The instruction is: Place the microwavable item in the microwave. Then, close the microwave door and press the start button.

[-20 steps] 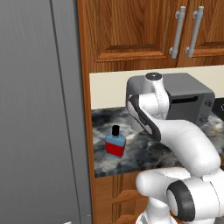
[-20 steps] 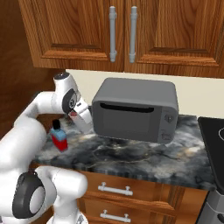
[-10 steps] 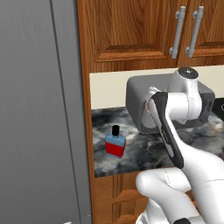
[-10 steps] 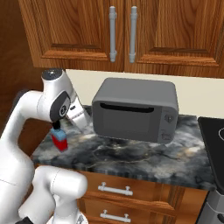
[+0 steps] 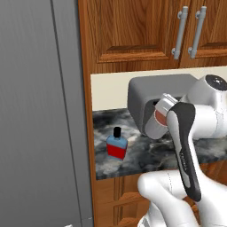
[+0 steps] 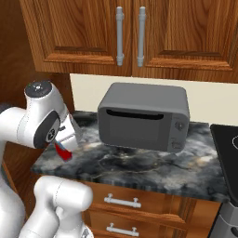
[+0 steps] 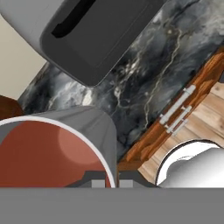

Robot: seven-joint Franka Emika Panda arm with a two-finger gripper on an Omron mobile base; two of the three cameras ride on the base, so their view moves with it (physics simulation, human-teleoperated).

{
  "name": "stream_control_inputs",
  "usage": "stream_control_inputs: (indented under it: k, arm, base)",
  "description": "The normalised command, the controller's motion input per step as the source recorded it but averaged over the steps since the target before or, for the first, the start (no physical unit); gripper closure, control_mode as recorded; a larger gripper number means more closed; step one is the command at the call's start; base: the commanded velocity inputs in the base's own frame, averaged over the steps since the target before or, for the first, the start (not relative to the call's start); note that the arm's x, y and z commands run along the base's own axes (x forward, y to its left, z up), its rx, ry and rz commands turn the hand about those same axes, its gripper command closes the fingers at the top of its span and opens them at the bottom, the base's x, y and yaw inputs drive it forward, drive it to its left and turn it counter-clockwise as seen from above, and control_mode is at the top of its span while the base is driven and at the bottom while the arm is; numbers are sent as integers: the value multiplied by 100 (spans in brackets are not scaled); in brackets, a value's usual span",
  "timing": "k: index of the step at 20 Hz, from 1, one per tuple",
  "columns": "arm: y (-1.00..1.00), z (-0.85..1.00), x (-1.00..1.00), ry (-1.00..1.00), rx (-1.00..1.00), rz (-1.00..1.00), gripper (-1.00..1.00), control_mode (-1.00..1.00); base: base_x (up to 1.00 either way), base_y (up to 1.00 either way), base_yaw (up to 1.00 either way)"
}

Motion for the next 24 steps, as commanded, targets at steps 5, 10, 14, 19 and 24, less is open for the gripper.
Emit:
stream_control_inputs:
  k: [5, 10, 14, 19, 24]
  arm:
    - [10, 0, -1, 2, 0, 0, 100, -100]
    - [1, -1, -27, -8, -1, 0, 100, 100]
    - [0, 0, 0, 0, 0, 0, 100, 100]
    - [0, 0, 0, 0, 0, 0, 100, 100]
    - [0, 0, 0, 0, 0, 0, 100, 100]
  base:
    - [0, 0, 0]
    - [-20, 0, 0]
    - [-100, 0, -2]
    - [-100, 0, -6]
    - [-100, 21, -4]
